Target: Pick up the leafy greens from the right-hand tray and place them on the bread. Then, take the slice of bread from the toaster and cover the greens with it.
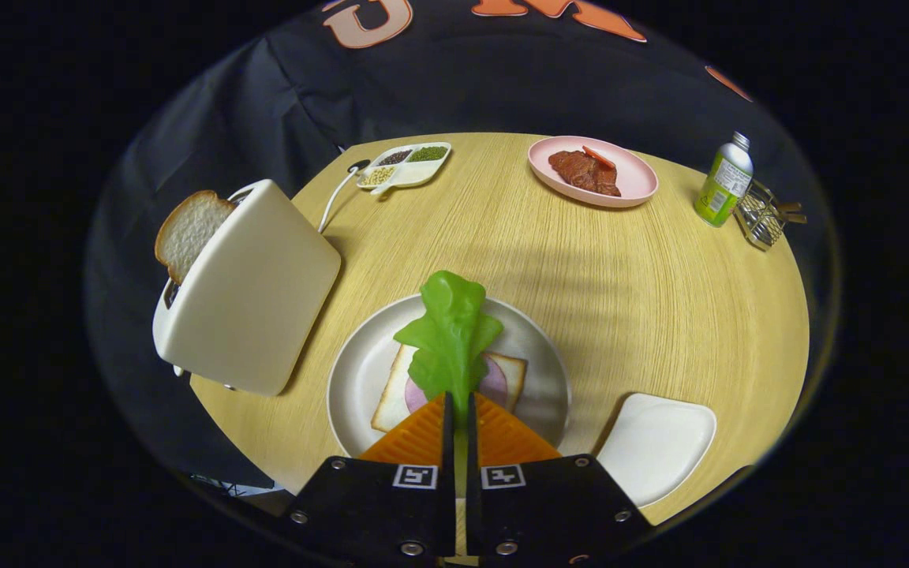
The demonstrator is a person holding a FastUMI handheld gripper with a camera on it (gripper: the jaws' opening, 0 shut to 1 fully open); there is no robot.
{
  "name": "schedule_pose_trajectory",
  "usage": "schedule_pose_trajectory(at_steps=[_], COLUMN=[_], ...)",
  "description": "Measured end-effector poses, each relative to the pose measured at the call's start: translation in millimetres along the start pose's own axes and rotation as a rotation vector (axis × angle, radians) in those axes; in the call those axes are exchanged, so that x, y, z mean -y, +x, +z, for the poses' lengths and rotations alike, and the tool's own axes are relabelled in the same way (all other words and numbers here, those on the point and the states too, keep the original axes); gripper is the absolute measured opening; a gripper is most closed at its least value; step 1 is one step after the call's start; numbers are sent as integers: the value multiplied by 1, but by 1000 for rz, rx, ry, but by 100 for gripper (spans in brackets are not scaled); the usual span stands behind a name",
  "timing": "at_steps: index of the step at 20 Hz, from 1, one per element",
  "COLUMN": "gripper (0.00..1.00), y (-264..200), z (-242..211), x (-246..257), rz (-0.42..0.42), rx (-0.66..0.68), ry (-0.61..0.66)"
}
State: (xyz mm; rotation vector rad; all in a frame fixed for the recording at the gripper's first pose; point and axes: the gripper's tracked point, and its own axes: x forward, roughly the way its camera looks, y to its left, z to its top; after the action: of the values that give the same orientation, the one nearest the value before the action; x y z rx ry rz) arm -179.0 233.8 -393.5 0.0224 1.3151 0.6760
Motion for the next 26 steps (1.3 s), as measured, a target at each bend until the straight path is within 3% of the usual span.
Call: schedule_pose_trajectory(at_steps=[7,14,15,22,26], gripper=[22,65,67,91,98], y=[9,4,2,-52,-75], z=[-8,7,9,59,84], x=[-15,-5,-5,-32,-60], rz=[41,-34,-40,-37,-23], rx=[-63,-8,2,103,106], ry=[23,-4,-1,-13,5])
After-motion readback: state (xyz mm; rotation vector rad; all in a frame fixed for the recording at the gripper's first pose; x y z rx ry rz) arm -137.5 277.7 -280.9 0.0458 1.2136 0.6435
